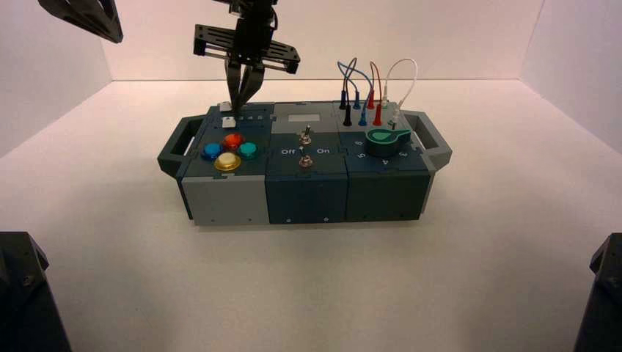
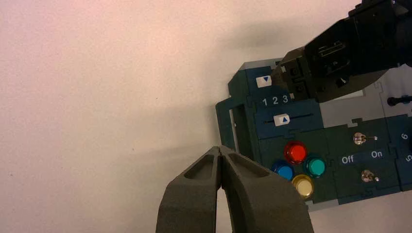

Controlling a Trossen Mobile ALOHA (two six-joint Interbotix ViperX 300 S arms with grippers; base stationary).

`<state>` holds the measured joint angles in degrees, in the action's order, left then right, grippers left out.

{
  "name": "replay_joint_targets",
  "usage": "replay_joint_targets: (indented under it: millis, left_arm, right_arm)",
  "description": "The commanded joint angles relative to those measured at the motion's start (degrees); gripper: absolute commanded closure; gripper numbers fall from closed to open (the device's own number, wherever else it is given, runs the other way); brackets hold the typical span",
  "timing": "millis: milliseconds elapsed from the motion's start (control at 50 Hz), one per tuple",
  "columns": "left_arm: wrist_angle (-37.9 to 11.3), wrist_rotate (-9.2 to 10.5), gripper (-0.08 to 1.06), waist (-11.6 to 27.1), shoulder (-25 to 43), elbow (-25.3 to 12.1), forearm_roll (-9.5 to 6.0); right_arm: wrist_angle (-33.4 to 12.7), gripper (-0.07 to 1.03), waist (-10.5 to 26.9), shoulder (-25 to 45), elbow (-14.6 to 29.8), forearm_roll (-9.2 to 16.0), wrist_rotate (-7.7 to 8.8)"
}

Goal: Move the top slider to position 1.

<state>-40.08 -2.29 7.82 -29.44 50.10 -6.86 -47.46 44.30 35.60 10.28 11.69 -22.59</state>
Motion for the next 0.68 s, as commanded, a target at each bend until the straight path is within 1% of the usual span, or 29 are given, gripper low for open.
replay_joint_targets:
  millis: [20,280,440,680]
  left_arm:
    - [0.18,0.0,1.01,-0.18,-0.35,-0.7,0.09]
    - [0.18,0.09,1.01,-0.18,-0.26,-0.44,0.09]
    - [0.18,0.18,1.01,-0.18,0.35,-0.35,0.09]
    - [-0.18,0.18,1.01,-0.18,0.26,-0.44,0.09]
  right_arm:
    - [-0.79,0.98,1.23,-1.58,1.32,0.18,0.18]
    - [-1.23,0.98,1.41,-3.6,-1.23,-0.79,1.23]
    - [-1.32,0.98,1.49,-4.57,-1.49,-1.67,1.58]
    - [-2.29,0.98,1.67,-4.92,-0.88,-3.16,1.58]
